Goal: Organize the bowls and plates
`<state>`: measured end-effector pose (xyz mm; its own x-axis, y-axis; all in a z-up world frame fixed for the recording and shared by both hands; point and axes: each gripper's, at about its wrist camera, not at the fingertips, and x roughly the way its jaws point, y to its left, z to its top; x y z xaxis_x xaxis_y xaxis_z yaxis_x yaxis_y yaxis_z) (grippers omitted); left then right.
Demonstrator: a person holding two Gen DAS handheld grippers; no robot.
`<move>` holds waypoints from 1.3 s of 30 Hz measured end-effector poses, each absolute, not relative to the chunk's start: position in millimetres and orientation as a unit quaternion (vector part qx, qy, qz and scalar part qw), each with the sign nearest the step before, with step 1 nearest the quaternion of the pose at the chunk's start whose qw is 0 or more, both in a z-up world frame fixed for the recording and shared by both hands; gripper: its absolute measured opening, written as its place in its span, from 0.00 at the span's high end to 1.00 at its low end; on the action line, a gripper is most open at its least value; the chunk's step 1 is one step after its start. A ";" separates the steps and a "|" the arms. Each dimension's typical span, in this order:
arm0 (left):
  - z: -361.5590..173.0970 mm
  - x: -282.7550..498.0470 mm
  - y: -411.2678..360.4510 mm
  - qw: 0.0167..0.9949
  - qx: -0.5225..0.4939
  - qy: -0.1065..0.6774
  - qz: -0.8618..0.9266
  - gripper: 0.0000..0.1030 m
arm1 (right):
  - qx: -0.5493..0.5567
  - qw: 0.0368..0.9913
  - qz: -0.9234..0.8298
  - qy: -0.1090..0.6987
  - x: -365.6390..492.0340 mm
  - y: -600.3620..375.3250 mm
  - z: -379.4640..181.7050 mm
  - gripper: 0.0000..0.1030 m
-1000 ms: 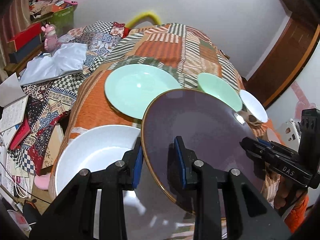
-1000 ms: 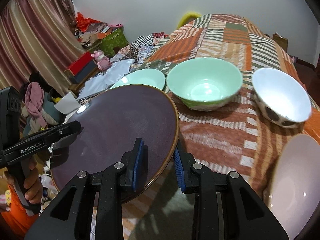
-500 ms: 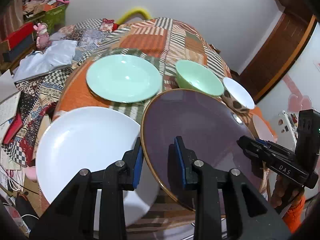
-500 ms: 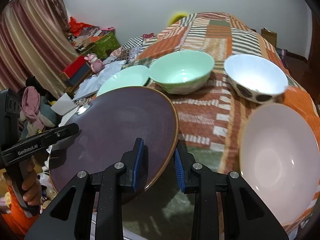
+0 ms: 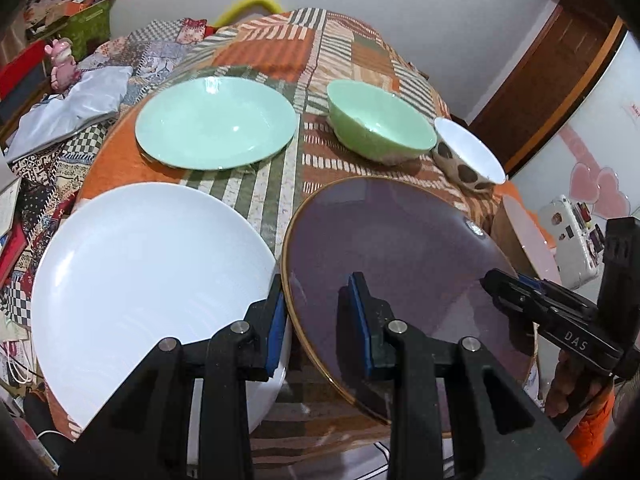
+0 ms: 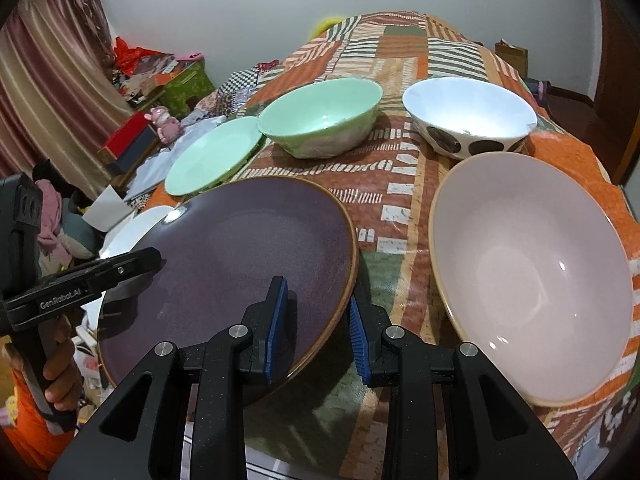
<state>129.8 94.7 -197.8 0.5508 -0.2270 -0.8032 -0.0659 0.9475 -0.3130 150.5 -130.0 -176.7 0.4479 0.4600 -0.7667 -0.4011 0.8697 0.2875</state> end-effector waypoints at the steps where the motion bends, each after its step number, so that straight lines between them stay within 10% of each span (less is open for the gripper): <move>1: -200.0 130.9 94.8 0.865 -0.155 0.474 -0.046 0.71 | 0.030 0.851 0.251 0.460 150.1 -129.9 -177.3 0.74; 39: -211.7 150.2 81.4 0.867 -0.122 0.481 -0.038 0.71 | 0.060 0.853 0.219 0.470 149.8 -148.2 -187.5 0.74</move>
